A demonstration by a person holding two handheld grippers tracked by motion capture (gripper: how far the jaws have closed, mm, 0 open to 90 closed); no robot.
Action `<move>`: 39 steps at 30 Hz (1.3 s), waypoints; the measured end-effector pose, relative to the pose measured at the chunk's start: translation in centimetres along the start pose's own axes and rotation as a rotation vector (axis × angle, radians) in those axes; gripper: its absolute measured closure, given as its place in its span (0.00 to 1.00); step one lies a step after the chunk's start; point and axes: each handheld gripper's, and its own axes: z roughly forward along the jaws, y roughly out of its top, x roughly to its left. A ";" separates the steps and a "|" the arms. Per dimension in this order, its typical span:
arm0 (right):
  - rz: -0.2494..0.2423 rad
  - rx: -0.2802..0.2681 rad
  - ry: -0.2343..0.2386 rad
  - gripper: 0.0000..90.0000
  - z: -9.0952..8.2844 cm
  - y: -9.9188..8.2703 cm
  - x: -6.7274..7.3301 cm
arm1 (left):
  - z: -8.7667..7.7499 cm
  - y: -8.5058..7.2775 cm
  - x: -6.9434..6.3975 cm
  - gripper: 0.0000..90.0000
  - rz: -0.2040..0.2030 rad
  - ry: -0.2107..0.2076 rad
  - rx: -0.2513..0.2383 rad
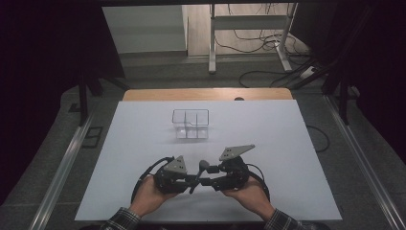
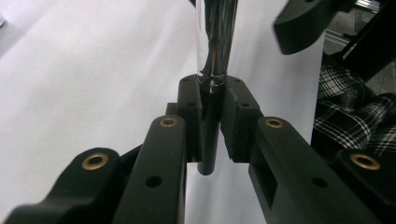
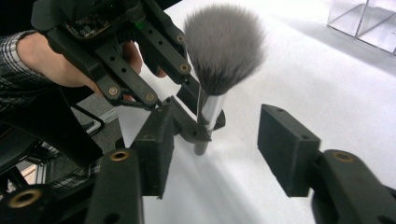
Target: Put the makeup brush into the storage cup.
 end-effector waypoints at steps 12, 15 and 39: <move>-0.001 0.007 -0.028 0.32 0.1 -0.4 -0.5 | -0.4 -0.4 0.4 0.88 -0.020 0.022 -0.005; 0.001 0.011 -0.039 0.28 0.2 -0.5 -0.6 | -0.4 -0.5 0.4 0.88 -0.022 0.027 -0.005; -0.094 0.043 -0.164 0.00 0.9 -1.5 -0.5 | -1.0 -1.0 1.1 0.87 -0.054 0.036 -0.030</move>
